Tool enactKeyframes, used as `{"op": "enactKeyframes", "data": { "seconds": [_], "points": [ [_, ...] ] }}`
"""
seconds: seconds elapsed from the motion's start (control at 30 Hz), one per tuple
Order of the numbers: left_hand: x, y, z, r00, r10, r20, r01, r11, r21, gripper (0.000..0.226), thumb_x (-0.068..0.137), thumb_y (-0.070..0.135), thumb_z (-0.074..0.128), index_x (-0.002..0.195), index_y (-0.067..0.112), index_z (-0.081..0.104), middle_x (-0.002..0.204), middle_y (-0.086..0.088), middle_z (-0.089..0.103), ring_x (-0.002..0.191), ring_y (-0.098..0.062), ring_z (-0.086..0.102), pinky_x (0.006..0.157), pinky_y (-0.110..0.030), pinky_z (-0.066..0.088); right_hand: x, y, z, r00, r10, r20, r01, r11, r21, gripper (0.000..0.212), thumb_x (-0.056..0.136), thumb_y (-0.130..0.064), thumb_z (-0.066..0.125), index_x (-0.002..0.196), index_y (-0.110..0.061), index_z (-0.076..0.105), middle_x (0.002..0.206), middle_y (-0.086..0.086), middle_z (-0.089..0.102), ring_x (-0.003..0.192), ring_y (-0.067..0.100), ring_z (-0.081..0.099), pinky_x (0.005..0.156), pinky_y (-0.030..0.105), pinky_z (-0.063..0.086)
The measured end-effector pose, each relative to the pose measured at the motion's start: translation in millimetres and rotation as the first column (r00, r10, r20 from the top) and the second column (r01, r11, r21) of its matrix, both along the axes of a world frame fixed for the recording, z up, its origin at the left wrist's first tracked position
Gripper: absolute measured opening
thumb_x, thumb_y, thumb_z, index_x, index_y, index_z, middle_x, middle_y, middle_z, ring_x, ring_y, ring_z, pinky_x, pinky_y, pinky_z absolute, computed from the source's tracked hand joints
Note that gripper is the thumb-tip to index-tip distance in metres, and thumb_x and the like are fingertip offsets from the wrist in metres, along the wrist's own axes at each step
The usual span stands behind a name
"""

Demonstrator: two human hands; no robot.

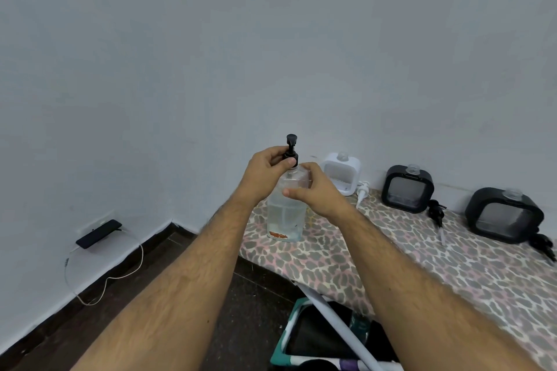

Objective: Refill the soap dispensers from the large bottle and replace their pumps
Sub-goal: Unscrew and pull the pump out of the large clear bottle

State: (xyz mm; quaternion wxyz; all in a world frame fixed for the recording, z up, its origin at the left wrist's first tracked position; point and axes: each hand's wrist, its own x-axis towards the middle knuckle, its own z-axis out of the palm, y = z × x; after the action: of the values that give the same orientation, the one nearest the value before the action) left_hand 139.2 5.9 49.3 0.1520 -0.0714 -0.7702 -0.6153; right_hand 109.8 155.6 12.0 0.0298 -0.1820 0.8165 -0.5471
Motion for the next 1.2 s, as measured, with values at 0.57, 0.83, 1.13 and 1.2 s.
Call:
{"op": "enactKeyframes", "data": {
  "seconds": [0.57, 0.83, 1.13, 1.2],
  "points": [
    [0, 23, -17, 0.922, 0.361, -0.141, -0.369, 0.929, -0.032, 0.029, 0.081, 0.029, 0.078, 0.108, 0.024, 0.07, 0.099, 0.015, 0.073, 0.1, 0.006, 0.064, 0.083, -0.008, 0.044, 10, -8, -6, 0.999, -0.035, -0.04, 0.037, 0.997, 0.07, 0.083, 0.083, -0.03, 0.078, 0.144, -0.019, 0.024, 0.121, -0.003, 0.05, 0.098, 0.008, 0.054, 0.066, 0.015, 0.042],
    [-3, 26, -7, 0.933, 0.343, -0.107, -0.354, 0.929, -0.107, 0.06, 0.072, 0.039, 0.085, 0.123, 0.027, 0.055, 0.103, 0.018, 0.062, 0.103, -0.002, 0.057, 0.084, -0.02, 0.042, 14, -8, -7, 0.998, -0.046, -0.048, 0.05, 0.995, 0.086, 0.089, 0.085, -0.032, 0.076, 0.149, -0.022, 0.017, 0.127, 0.0, 0.052, 0.102, 0.014, 0.055, 0.068, 0.019, 0.044],
    [7, 2, -14, 0.999, 0.018, 0.031, -0.019, 0.999, 0.049, 0.055, 0.1, 0.022, 0.056, 0.151, 0.024, 0.036, 0.125, 0.016, 0.062, 0.128, -0.005, 0.051, 0.112, -0.03, 0.033, 9, -7, -7, 0.998, -0.038, -0.052, 0.042, 0.995, 0.087, 0.079, 0.086, -0.028, 0.075, 0.144, -0.021, 0.022, 0.119, -0.002, 0.051, 0.105, 0.018, 0.056, 0.077, 0.028, 0.047],
    [10, -5, -18, 0.999, 0.04, 0.013, -0.04, 0.998, 0.052, 0.051, 0.1, 0.018, 0.055, 0.148, 0.025, 0.039, 0.113, 0.025, 0.063, 0.117, 0.006, 0.054, 0.105, -0.024, 0.034, 9, -7, -8, 0.998, -0.034, -0.053, 0.038, 0.996, 0.081, 0.077, 0.086, -0.027, 0.075, 0.143, -0.021, 0.024, 0.115, -0.005, 0.052, 0.103, 0.016, 0.056, 0.07, 0.022, 0.045]
  ]
}}
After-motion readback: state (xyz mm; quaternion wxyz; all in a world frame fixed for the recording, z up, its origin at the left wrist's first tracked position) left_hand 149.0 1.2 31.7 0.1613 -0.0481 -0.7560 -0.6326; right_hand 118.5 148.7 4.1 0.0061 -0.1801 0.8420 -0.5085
